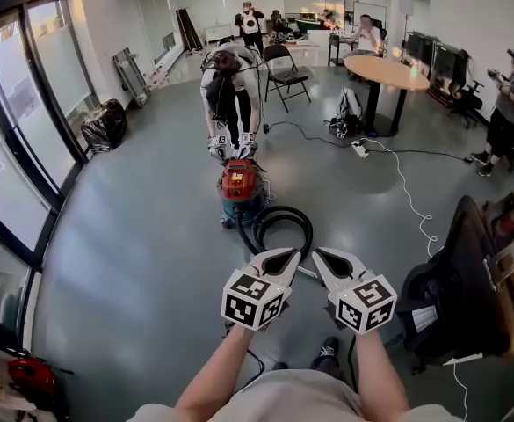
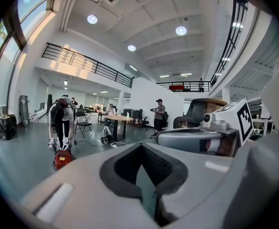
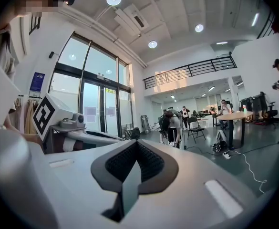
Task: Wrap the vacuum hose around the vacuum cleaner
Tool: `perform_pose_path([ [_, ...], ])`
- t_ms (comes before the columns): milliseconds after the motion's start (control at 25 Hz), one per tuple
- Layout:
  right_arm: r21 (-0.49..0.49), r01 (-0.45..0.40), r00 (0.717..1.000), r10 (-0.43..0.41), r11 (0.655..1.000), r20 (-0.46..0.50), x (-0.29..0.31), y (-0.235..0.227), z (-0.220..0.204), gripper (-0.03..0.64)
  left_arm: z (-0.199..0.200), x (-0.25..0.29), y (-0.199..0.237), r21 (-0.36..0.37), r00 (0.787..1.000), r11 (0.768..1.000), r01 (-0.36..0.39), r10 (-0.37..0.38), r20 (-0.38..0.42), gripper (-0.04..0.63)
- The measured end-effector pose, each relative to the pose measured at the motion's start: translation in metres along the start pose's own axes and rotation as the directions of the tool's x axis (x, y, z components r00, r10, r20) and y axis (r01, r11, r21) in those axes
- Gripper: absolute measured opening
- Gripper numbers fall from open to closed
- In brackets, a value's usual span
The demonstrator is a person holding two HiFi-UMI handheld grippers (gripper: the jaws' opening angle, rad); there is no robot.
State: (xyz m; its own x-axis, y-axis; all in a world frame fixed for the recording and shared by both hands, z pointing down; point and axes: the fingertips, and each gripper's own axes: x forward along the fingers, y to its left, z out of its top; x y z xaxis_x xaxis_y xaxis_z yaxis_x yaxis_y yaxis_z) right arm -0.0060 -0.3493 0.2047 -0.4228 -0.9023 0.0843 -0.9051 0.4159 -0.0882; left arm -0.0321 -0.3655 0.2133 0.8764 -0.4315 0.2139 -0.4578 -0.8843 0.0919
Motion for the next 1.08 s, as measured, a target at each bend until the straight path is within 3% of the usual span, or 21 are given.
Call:
perform_pose_path([
  [1080,0.002,0.022,1.000,-0.022,1.000,0.015,0.0003,-0.0022,0.0053,0.023,0.0013,0.0058,-0.0064,0.020,0.998,0.998,0.057,-0.057,-0.014,0.003],
])
